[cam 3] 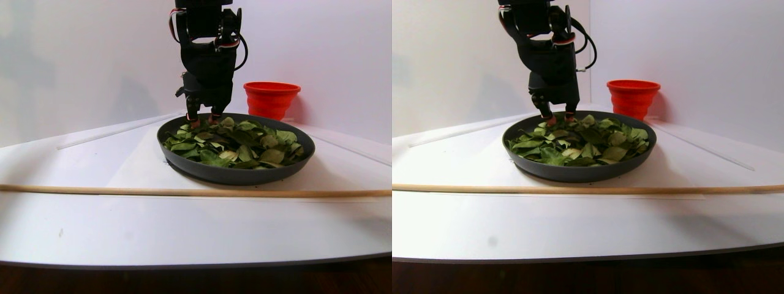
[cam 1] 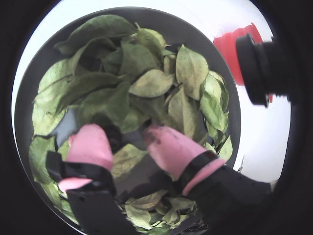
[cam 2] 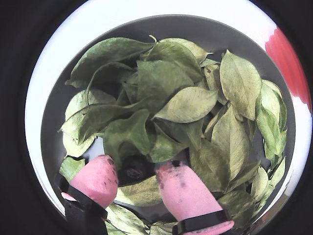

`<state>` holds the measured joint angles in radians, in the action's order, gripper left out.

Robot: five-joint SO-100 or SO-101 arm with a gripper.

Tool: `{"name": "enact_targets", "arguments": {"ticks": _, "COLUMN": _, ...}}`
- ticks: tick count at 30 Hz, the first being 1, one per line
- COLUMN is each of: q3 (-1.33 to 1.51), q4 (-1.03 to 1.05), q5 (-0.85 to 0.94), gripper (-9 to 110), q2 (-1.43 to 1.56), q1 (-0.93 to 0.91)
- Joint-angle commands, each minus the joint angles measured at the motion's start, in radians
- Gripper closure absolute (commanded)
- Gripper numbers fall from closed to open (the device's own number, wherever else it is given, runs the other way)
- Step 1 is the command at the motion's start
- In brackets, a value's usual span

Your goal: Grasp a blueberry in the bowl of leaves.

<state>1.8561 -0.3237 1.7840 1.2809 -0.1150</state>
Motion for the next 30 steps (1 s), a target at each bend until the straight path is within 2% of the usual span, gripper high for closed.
{"name": "enact_targets", "arguments": {"ticks": 1, "q3": -0.060, "q4": -0.021, "q5": -0.018, "gripper": 86, "q2": 0.021, "q1": -0.015}}
{"name": "enact_targets", "arguments": {"ticks": 30, "q3": -0.080, "q4": -0.072, "q5": -0.080, "gripper": 86, "q2": -0.049, "q1": -0.012}}
